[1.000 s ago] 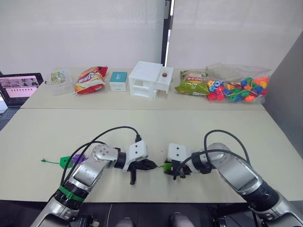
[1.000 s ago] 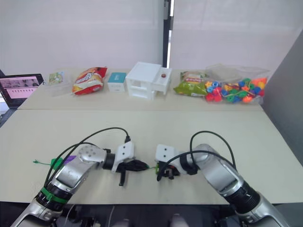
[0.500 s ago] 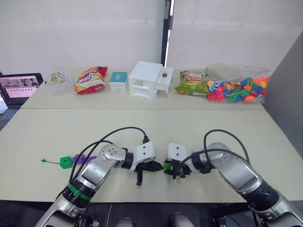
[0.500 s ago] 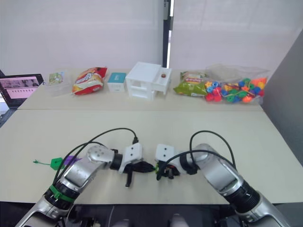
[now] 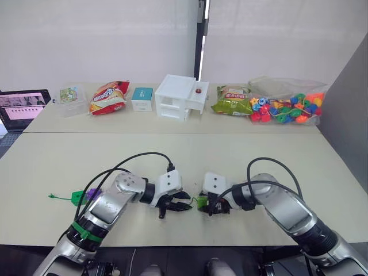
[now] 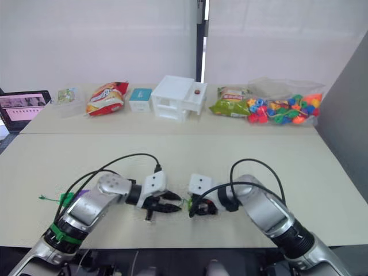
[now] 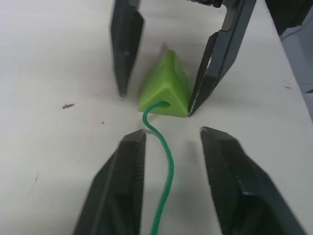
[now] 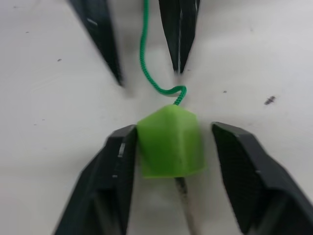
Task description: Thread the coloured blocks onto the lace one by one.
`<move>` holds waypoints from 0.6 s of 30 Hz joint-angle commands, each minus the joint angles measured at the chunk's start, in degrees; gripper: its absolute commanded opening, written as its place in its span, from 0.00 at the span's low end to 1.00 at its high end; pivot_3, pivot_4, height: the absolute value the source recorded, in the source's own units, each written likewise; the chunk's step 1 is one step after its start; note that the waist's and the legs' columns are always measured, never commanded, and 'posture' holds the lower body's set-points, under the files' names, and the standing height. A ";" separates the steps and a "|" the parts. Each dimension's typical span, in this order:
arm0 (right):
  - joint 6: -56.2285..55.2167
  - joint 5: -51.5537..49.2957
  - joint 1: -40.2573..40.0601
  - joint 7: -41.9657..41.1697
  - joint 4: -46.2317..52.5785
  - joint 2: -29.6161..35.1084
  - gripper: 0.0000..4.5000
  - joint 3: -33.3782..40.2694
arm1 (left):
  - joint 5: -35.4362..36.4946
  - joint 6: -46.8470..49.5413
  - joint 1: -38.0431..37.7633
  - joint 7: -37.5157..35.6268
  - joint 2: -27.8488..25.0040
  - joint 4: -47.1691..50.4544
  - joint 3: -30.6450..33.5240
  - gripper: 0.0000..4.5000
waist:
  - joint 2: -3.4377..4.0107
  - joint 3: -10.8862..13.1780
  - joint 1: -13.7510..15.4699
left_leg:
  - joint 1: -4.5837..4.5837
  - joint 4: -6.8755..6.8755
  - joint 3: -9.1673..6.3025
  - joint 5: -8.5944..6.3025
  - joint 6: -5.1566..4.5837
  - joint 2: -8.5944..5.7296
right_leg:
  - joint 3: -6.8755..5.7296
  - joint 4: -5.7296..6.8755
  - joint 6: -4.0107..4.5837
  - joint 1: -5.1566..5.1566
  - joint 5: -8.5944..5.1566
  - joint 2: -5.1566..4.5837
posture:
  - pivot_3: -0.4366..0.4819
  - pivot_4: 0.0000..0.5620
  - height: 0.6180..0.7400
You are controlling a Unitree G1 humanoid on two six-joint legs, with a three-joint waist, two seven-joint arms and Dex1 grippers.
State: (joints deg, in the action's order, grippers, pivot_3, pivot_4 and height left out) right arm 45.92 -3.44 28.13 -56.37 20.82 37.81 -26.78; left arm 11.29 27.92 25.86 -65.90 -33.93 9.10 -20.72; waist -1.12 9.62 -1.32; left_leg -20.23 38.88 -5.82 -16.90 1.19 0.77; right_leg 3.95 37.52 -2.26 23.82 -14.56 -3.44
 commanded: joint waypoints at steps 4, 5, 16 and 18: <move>3.04 -1.53 -2.38 0.57 1.67 1.33 1.00 1.35 | 0.48 -0.64 1.47 -0.02 -0.95 2.58 1.18 0.93 | 0.00 0.00 0.21 | -0.03 0.00 0.00 0.00 0.00 -0.01 | 0.00 -0.01 0.00 0.02 0.00 -0.01 | 0.48 0.27 1.00; 3.12 -2.13 -3.03 0.35 3.13 2.15 1.00 2.48 | 0.65 -0.49 2.18 -0.18 -0.60 2.60 0.96 0.99 | -0.01 0.01 0.42 | -0.05 -0.01 0.00 0.00 0.00 -0.01 | 0.00 -0.01 0.00 0.04 0.00 -0.01 | 0.48 0.27 1.00; -4.09 -6.50 -10.05 -1.55 6.81 9.59 1.00 9.90 | -4.58 -7.08 7.93 -0.74 7.76 -7.13 -7.14 0.99 | -0.02 0.02 -0.05 | -0.49 0.05 0.04 0.00 0.00 -0.01 | -0.01 -0.38 -0.06 0.28 0.03 -0.01 | 0.48 0.27 1.00; -5.31 -6.13 -9.92 -1.22 5.70 9.44 1.00 9.65 | -5.25 -7.97 8.19 -0.38 9.10 -9.98 -7.91 0.99 | -0.01 0.02 -0.17 | -0.46 0.04 0.04 0.01 -0.01 0.01 | -0.01 -0.37 -0.06 0.27 0.03 0.02 | 0.48 0.27 1.00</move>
State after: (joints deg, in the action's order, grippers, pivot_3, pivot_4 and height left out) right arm 42.24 -9.98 17.63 -58.09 26.40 46.94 -18.37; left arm 6.63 21.40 33.24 -66.18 -25.36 0.15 -28.40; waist -1.14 9.63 -1.48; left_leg -20.68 38.92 -5.78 -16.89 1.19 0.78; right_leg 3.95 37.15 -2.32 24.07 -14.53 -3.42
